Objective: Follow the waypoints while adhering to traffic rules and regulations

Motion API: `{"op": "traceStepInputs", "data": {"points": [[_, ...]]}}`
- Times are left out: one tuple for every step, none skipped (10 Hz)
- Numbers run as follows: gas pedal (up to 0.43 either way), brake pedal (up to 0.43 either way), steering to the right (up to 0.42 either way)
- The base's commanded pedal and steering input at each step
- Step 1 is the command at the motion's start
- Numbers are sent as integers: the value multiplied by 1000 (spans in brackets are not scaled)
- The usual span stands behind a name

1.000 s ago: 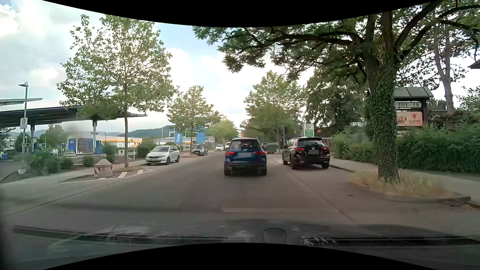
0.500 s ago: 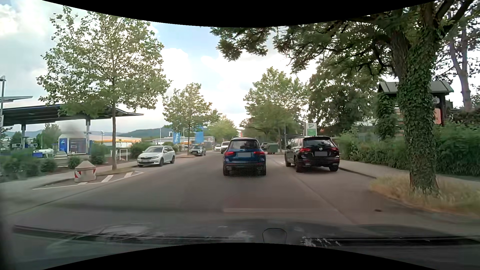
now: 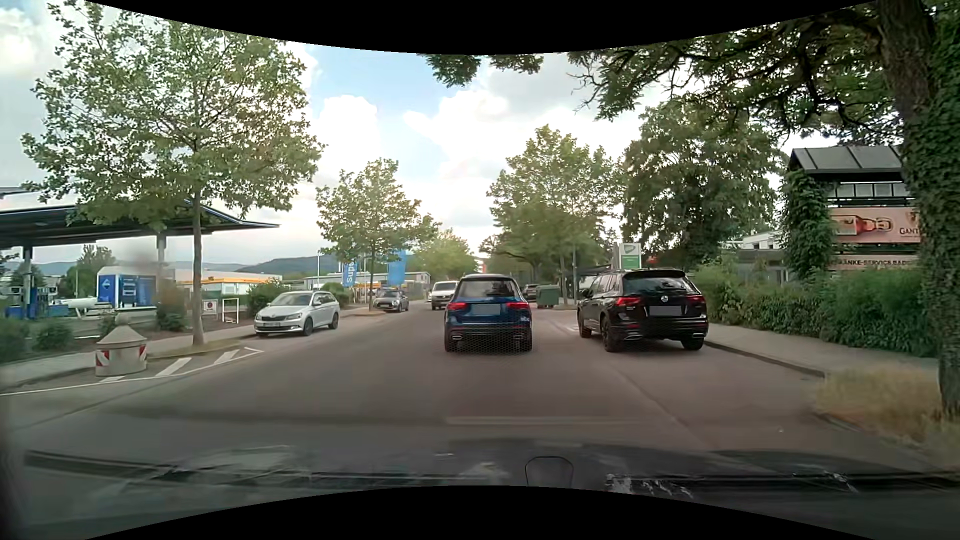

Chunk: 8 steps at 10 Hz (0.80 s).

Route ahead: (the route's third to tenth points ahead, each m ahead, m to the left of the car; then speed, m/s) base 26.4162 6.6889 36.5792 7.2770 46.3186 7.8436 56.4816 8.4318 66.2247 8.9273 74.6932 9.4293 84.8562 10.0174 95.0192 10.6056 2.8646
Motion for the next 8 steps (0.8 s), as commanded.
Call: {"op": "traceStepInputs", "data": {"points": [[39,0,-21],[20,0,-23],[20,0,-23],[20,0,-23],[8,0,-23],[0,0,-23],[0,0,-23],[0,0,-23]]}}
